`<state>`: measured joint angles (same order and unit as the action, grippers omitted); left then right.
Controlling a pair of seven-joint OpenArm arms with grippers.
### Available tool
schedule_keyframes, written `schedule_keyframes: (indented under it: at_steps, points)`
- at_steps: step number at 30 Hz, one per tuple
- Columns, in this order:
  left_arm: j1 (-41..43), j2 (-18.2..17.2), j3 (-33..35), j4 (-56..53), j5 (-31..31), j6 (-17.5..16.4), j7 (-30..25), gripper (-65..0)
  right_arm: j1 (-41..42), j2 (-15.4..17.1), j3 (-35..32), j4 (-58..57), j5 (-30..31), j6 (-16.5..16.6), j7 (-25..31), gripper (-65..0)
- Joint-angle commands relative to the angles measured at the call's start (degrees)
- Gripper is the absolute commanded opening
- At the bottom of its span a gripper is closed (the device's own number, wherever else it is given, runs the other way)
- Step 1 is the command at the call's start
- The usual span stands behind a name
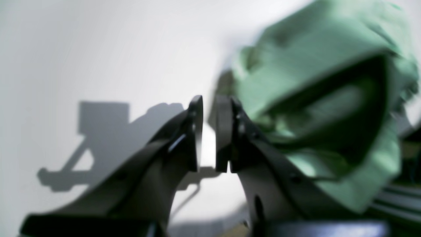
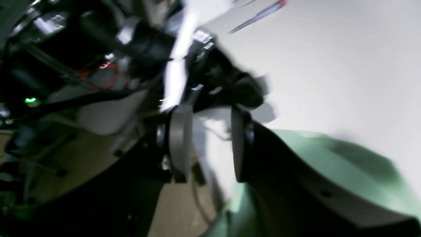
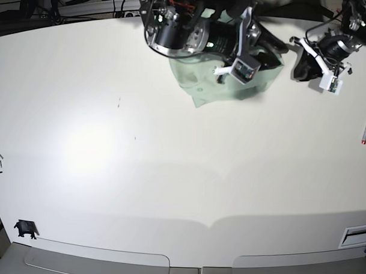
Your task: Fold the T-shirt properly
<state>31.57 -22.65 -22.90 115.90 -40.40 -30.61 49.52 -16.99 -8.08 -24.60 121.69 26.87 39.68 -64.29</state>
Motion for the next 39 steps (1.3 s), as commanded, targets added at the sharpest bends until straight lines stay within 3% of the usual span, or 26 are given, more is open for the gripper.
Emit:
schedule_keyframes:
  at_steps: [1,5,8,14,18,20,23,28,39]
  points:
    - [0.04,-0.37,-0.31,1.2,-2.4,-1.88,-0.2,-56.9,0.35,-0.28,1.27,1.42,0.44,0.32,1.51,-46.1]
    - [0.04,-0.22,-0.31,1.2,-8.52,-6.51,4.13,-48.2,-0.63,1.22,10.23,2.43,1.36,0.32,1.29,-46.1]
    - [0.04,-0.22,-0.31,1.2,-12.41,-8.7,6.21,-47.1,-2.71,3.15,18.32,3.76,5.66,0.32,-0.24,-46.1]
    - [0.02,-0.24,-0.31,1.2,-13.09,-8.68,6.21,-47.1,-10.69,6.12,33.57,7.28,17.46,0.32,-5.44,-45.6]
    - [0.02,-0.24,-0.31,1.2,-13.07,-8.68,6.21,-47.1,-15.82,8.33,40.96,7.48,18.29,0.32,-4.76,-31.1]
    - [0.02,-0.24,-0.31,1.2,-13.09,-8.68,6.21,-47.1,-17.66,9.66,43.41,7.08,16.33,0.32,-1.7,-27.5]
    - [0.02,-0.24,-0.31,1.2,-13.09,-8.68,6.19,-47.1,-18.25,10.91,45.59,5.14,13.14,0.32,1.77,-27.5]
    - [0.02,-0.24,-0.31,1.2,-13.07,-8.7,6.16,-47.1,-17.57,11.08,45.86,0.13,13.14,0.32,5.51,-27.5]
    - [0.0,-0.24,-0.31,1.2,-13.07,-8.68,6.01,-47.1,-12.0,11.08,43.15,-9.22,13.18,0.32,4.28,-28.5]
